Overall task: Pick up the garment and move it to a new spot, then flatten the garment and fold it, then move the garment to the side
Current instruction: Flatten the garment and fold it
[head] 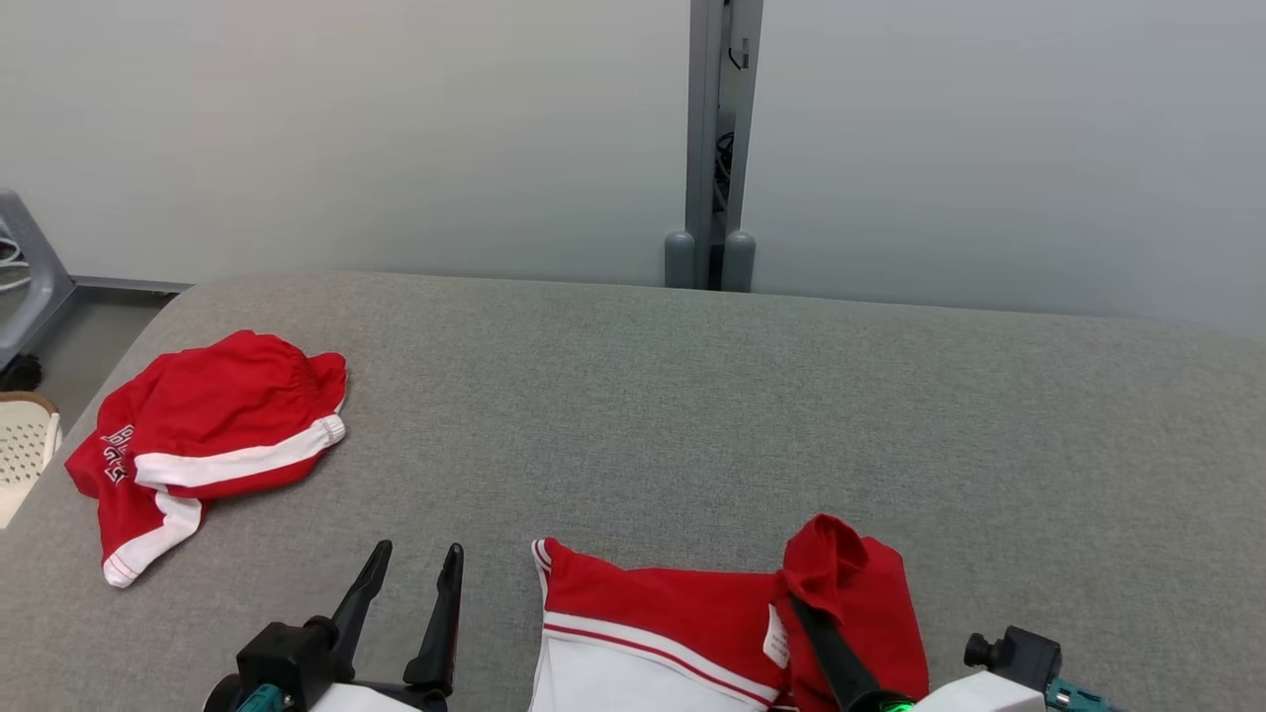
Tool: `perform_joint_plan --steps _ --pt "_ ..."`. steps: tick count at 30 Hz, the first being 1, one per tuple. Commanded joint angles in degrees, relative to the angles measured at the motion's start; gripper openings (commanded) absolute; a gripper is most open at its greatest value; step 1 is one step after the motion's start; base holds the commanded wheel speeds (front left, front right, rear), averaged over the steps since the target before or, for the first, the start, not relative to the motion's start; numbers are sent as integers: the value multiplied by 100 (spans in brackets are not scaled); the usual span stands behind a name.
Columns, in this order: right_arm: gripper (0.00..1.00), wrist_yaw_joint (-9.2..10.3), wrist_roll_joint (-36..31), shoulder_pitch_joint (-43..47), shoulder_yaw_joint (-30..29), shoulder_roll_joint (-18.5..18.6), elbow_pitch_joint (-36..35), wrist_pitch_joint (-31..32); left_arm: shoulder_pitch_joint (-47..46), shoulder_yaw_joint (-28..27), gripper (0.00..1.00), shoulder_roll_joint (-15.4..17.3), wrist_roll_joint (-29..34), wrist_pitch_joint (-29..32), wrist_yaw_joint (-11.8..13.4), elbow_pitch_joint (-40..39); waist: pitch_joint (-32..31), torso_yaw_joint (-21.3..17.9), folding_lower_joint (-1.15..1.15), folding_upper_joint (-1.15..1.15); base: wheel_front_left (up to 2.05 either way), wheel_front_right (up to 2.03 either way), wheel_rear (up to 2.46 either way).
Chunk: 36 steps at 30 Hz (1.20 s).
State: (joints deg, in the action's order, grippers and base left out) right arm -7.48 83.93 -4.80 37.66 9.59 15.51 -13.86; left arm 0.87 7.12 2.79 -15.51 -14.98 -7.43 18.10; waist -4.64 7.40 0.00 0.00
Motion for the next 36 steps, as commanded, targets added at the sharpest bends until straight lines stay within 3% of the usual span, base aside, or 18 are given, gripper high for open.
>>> perform_joint_plan --steps 1,12,19,36 --pt "0 -2 157 -52 8 -31 -67 52 -55 -27 100 24 -17 -23 -6 10 28 77 0 0 0 0 0" --pt "0 -2 619 -180 137 -365 -58 298 -73 -43 100 23 -79 -23 -6 24 117 353 0 0 0 0 0" --pt "0 -3 392 -492 397 -518 344 227 -162 -8 100 21 -110 -23 -6 -30 263 551 0 0 0 0 0" --pt "0 -3 807 -861 614 -654 905 87 -246 133 100 21 -217 -23 -6 1 615 1195 0 0 0 0 0"
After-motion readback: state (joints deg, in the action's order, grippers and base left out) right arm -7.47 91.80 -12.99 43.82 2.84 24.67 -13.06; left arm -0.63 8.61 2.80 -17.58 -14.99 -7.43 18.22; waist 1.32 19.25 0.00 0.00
